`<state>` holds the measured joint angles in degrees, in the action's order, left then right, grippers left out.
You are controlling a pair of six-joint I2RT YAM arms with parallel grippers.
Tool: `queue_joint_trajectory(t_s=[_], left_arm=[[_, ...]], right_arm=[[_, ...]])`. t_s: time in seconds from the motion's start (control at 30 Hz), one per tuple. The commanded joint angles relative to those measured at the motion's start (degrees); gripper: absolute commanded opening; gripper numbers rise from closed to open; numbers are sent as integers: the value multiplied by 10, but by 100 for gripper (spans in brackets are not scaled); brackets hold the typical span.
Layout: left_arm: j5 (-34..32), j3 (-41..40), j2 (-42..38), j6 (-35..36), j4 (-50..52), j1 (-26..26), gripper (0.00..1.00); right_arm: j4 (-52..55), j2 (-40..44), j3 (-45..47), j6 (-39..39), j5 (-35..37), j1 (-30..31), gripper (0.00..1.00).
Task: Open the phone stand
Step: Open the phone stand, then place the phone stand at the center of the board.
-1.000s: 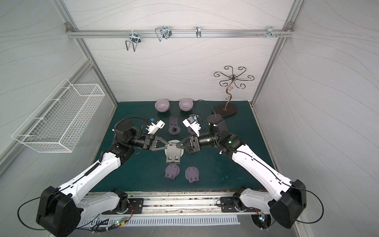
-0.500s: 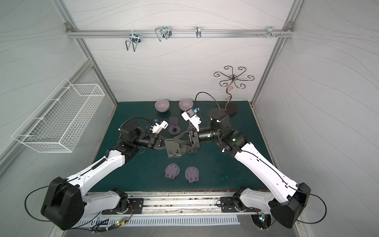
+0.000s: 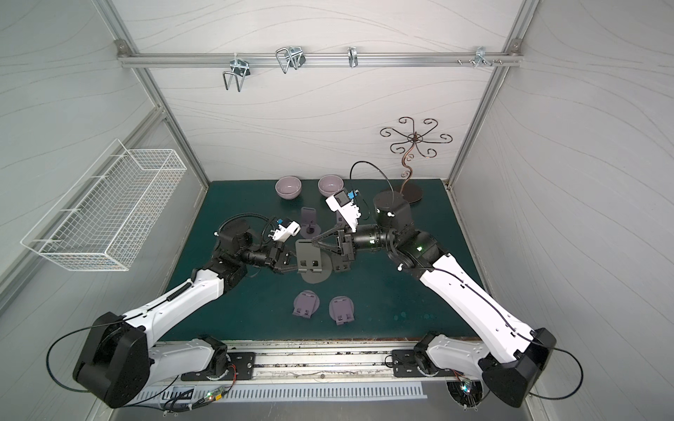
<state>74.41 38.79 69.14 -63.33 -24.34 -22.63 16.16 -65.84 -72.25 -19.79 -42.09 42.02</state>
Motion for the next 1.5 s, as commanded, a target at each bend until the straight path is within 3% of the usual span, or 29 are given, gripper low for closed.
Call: queue_joint_trajectory(t_s=[0.0, 0.3, 0.57, 0.9, 1.07, 1.1, 1.23, 1.33, 1.47], left_arm=[[-31, -36, 2, 3, 85, 1, 0], [-21, -17, 17, 17, 113, 0, 0], [-26, -5, 37, 37, 141, 3, 0], [-57, 33, 30, 56, 167, 46, 0], [-103, 29, 10, 66, 183, 66, 0], [-113, 25, 5, 63, 183, 70, 2], [-167, 15, -36, 74, 241, 94, 42], [-231, 20, -95, 124, 353, 128, 53], [-270, 12, -170, 131, 413, 192, 57]], right_arm=[[-161, 37, -34, 47, 88, -2, 0], [-359, 34, 66, 140, 196, -2, 0], [-330, 16, 62, 252, 189, -10, 0], [-278, 32, 145, 165, 91, -25, 0], [-317, -2, 200, 104, 61, -22, 0], [-321, -11, 207, 105, 71, -18, 0], [-339, -61, 215, 122, 120, -10, 0], [-368, -111, 212, 131, 137, -9, 0], [-377, -189, 179, 157, 148, 6, 0]])
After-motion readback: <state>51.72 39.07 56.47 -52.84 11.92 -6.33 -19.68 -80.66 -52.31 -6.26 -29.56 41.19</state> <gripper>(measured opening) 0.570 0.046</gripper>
